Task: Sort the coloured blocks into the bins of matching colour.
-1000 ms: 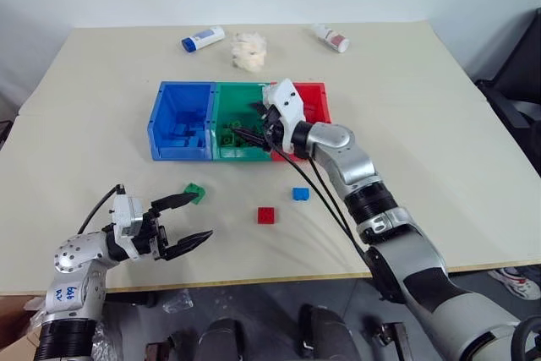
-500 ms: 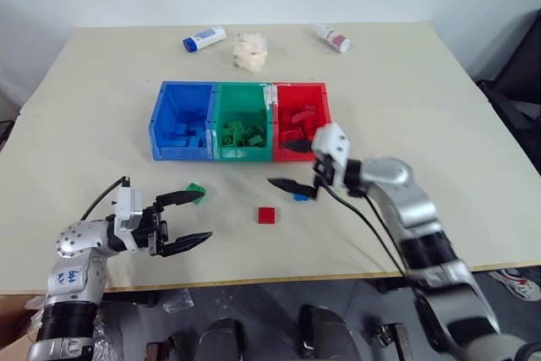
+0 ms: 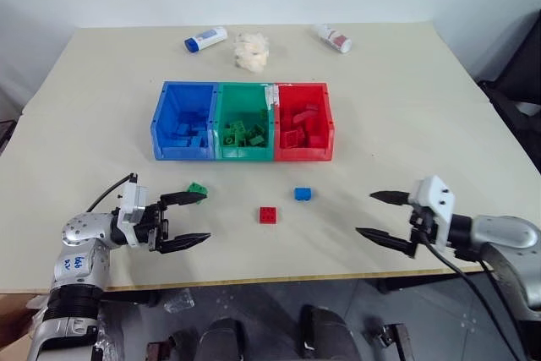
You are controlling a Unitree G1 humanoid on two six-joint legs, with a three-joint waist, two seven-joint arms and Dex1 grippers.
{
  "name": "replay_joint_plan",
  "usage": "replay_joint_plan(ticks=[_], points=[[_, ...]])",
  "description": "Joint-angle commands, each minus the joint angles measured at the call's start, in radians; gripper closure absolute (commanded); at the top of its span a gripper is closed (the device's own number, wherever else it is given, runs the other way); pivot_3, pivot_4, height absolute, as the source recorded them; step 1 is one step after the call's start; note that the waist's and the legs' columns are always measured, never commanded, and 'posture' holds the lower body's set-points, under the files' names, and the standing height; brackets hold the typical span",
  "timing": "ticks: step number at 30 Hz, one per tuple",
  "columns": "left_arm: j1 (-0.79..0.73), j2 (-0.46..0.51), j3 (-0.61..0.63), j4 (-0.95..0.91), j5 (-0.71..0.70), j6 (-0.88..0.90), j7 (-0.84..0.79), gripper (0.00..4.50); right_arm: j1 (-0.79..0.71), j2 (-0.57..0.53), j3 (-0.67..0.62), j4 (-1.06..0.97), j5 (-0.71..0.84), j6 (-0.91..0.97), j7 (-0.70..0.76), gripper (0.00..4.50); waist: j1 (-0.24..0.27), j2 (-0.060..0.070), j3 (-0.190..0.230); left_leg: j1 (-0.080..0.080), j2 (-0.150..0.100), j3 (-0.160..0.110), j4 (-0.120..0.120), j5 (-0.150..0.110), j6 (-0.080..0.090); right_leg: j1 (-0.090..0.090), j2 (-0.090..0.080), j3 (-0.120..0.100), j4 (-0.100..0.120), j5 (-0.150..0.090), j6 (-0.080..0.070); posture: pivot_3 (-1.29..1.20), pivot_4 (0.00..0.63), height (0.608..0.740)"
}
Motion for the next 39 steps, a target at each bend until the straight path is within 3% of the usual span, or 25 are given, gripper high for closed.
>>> replay_joint_plan(ticks=[1,8,14,22,30,33,39], points=[[-0.012,0.003,0.002,-0.001,-0.001,-0.015,-0.021,0.00,-0.017,-0.003,0.000,-0.062,0.026,0.010,-0.020,0.02,0.002,0.000,0.000,0.001,0.000,0.000,0.000,0.000,0.000,0.000,0.000,0.000,0.000,0.000,0.000,0.00,0.150,0.740],[-0.014,0.001,0.001,-0.008,-0.001,-0.016,-0.026,0.00,-0.150,0.074,0.194,-0.077,-0.003,0.058,-0.070,0.02,0.004,0.000,0.000,0.001,0.000,0.000,0.000,0.000,0.000,0.000,0.000,0.000,0.001,0.000,0.000,0.00,0.150,0.740],[0.023,0.003,0.008,-0.057,-0.010,-0.012,-0.015,0.00,-0.363,0.226,0.429,0.034,-0.091,0.054,-0.080,0.02,0.001,0.000,0.000,0.000,0.000,0.000,0.001,0.000,0.000,0.000,0.000,0.000,0.002,0.000,0.000,0.00,0.150,0.740],[0.097,-0.006,0.024,-0.143,-0.023,-0.002,0.030,0.00,-0.555,0.369,0.596,0.274,-0.222,-0.013,-0.075,0.02,0.001,0.000,0.000,-0.002,0.000,0.000,0.002,-0.001,0.001,-0.001,0.000,0.000,0.002,0.000,0.000,0.00,0.150,0.740],[0.159,-0.006,0.043,-0.198,-0.028,0.000,0.070,0.00,-0.579,0.393,0.650,0.366,-0.279,-0.067,-0.017,0.02,0.002,0.000,0.000,-0.002,0.000,0.000,0.002,-0.001,0.001,-0.001,0.000,0.000,0.003,0.000,0.000,0.00,0.150,0.740],[0.165,-0.008,0.043,-0.203,-0.028,-0.001,0.077,0.00,-0.578,0.396,0.645,0.360,-0.282,-0.053,-0.013,0.58,0.001,0.000,0.000,-0.001,0.000,0.000,0.003,0.000,0.001,-0.001,0.000,0.000,0.004,0.000,0.000,0.00,0.150,0.740],[0.156,-0.019,0.032,-0.192,-0.023,-0.010,0.086,0.00,-0.564,0.385,0.641,0.327,-0.285,-0.059,-0.005,2.66,0.001,0.000,0.000,-0.001,0.000,0.000,0.003,-0.001,0.000,-0.001,0.000,0.000,0.004,0.000,0.000,0.00,0.150,0.740]])
